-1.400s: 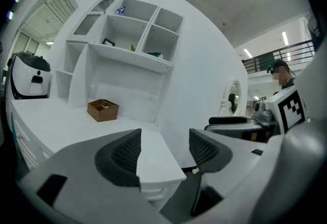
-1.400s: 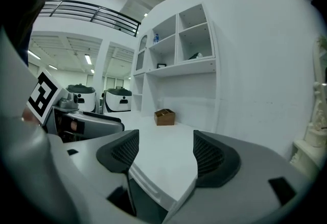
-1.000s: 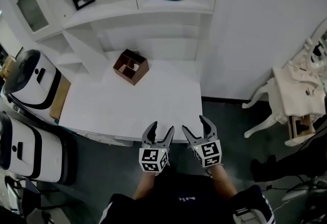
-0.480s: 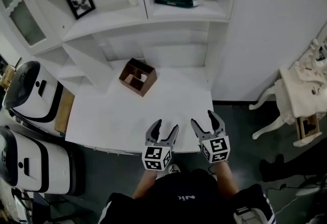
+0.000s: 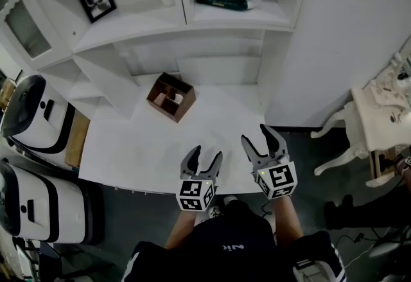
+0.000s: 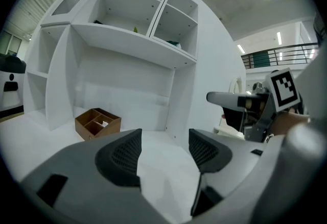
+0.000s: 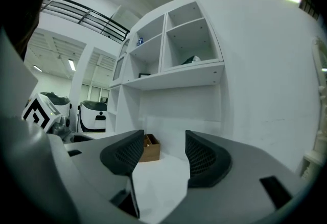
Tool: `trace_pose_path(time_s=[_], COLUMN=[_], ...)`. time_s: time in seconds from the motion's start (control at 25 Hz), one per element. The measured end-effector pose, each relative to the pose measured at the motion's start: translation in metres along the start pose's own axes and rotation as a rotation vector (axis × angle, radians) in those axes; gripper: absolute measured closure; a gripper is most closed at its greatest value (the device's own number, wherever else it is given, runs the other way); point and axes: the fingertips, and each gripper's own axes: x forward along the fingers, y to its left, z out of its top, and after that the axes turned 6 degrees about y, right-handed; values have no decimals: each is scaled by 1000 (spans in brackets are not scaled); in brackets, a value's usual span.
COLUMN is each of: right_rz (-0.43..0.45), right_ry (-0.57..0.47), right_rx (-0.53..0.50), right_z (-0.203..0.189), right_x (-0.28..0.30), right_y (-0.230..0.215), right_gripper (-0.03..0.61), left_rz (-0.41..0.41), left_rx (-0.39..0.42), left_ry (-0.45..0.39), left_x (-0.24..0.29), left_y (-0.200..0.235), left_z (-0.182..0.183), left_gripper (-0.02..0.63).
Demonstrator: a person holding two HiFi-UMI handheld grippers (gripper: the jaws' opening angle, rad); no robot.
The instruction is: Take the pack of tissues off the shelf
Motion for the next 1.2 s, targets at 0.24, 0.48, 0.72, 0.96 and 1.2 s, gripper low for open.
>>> trace_pose_path(time_s=[0.24, 0.48, 0.72, 0.96, 1.2], right_rz=[13, 37, 36, 46, 16], right_ry=[-112, -232, -293, -270, -230], right_rx=[-77, -167, -253, -311, -277], right_z=[74, 155, 221, 268, 311], right_x=[8, 14, 25, 50, 82], right_y=[-15, -28, -36, -45, -79], right_gripper=[327, 357, 356, 359, 357], left_rz=[30, 17, 0, 14, 28], left_rx=[-11, -1, -6, -21, -49], left_ry=[-17, 2, -1, -31, -48], left_x=[6, 16, 25, 28, 29], left_y=[7, 4, 2, 9, 19], left_z=[22, 36, 44, 54, 60], left_gripper=[326, 325, 325, 325, 327])
